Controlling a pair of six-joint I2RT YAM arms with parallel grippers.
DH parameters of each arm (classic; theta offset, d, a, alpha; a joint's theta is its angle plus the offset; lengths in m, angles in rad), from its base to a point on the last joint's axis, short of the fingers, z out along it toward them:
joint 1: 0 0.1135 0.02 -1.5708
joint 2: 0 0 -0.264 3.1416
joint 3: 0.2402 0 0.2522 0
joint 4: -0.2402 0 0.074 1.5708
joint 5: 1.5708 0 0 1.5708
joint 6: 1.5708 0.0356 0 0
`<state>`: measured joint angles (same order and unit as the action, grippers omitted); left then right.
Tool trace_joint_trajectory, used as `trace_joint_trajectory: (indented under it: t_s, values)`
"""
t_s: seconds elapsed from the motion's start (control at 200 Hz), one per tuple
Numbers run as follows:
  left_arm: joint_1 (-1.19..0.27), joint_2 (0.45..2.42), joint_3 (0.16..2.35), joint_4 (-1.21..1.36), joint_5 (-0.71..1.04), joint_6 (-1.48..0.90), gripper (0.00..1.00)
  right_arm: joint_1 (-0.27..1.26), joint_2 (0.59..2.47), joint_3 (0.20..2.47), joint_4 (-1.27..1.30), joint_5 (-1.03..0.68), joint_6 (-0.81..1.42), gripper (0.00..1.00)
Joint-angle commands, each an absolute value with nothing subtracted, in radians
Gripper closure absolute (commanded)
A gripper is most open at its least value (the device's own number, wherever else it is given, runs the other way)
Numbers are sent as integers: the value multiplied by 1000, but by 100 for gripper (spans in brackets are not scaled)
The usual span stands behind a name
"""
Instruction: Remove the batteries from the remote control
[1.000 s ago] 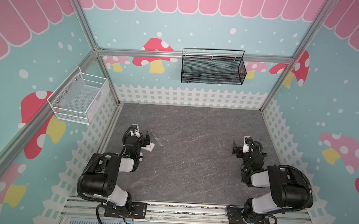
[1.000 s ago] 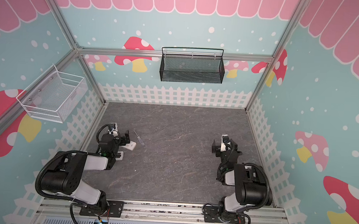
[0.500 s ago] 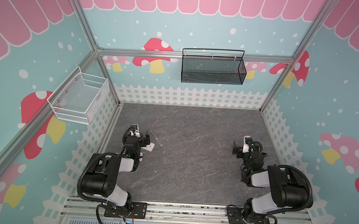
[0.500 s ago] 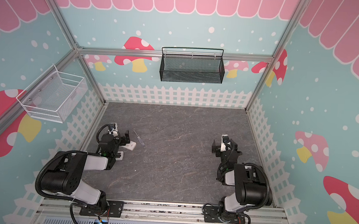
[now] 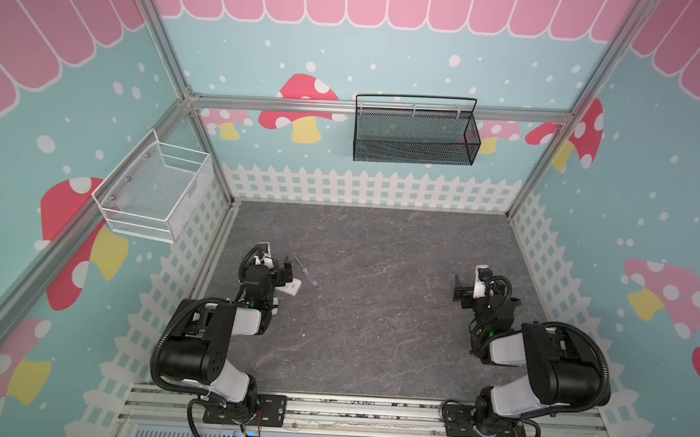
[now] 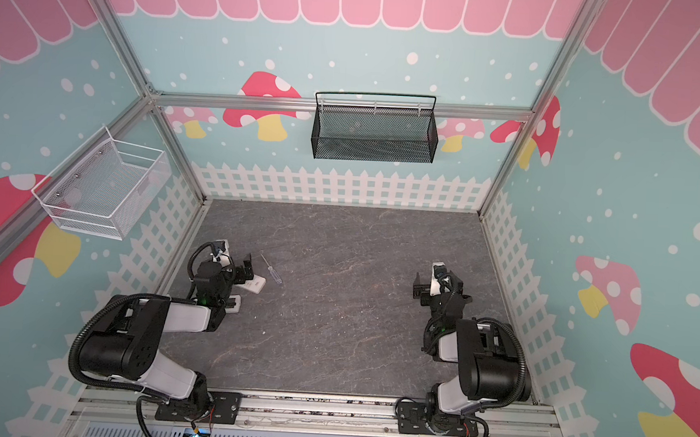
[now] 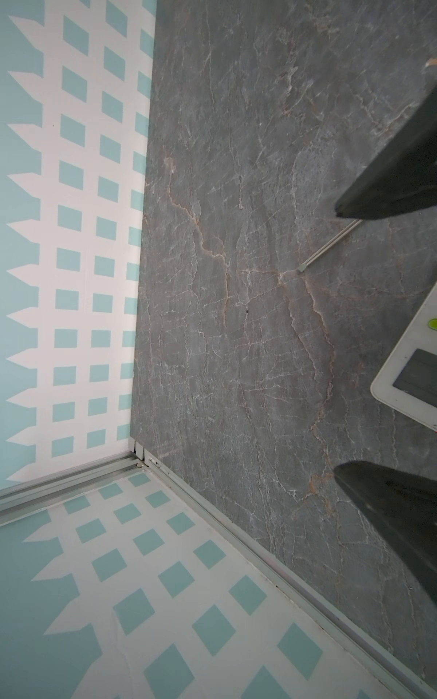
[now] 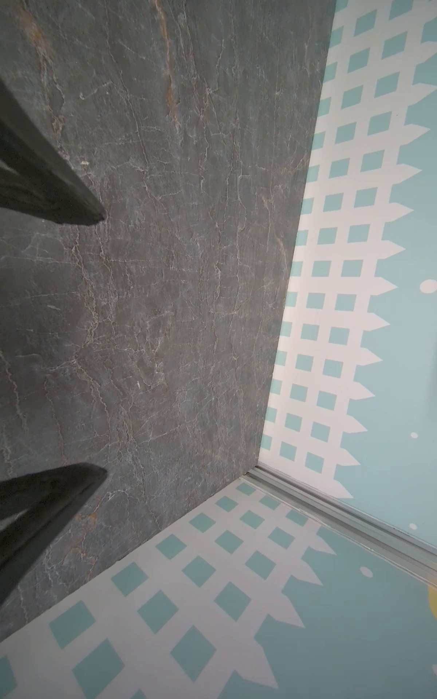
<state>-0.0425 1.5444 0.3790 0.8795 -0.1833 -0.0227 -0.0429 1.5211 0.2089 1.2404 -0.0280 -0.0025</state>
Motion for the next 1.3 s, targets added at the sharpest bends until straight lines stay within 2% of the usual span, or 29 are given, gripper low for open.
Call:
trace_joint_trajectory:
  t_s: [0.0, 0.45, 0.54, 0.655, 0.79, 0.871, 0.936, 0.971, 1.056, 1.186, 1.296]
  values:
    - [-44, 1538, 397, 879, -189, -38, 0, -38, 1518, 217, 1273, -39, -1, 1]
    - [-51, 1540, 395, 883, -174, -26, 0, -37, 1518, 218, 1271, -39, -3, 1]
    - [-49, 1480, 372, 885, -144, -16, 0, -33, 1484, 209, 1279, -89, -24, 1]
    - [-53, 1360, 401, 734, -127, -5, 0, -28, 1275, 276, 972, -98, -4, 1]
    - [-58, 1290, 466, 581, -110, 22, 0, -28, 1132, 257, 961, -198, -1, 1]
    - [-61, 1249, 568, 360, -128, 21, 0, -29, 1095, 272, 927, -225, 94, 1]
    - [-59, 1238, 702, 104, -142, -4, 0, -29, 1102, 313, 845, -135, 303, 1]
    - [-57, 1233, 762, -4, -135, -14, 0, -29, 1126, 356, 796, -147, 361, 1]
    - [-58, 1187, 863, -198, -135, -63, 0, -5, 1221, 507, 654, -298, 338, 1]
    - [-49, 1116, 916, -348, -129, -163, 0, 180, 1330, 680, 493, -200, 274, 1]
    - [44, 1095, 897, -368, 79, -230, 0, 332, 1403, 740, 500, -138, 255, 1]
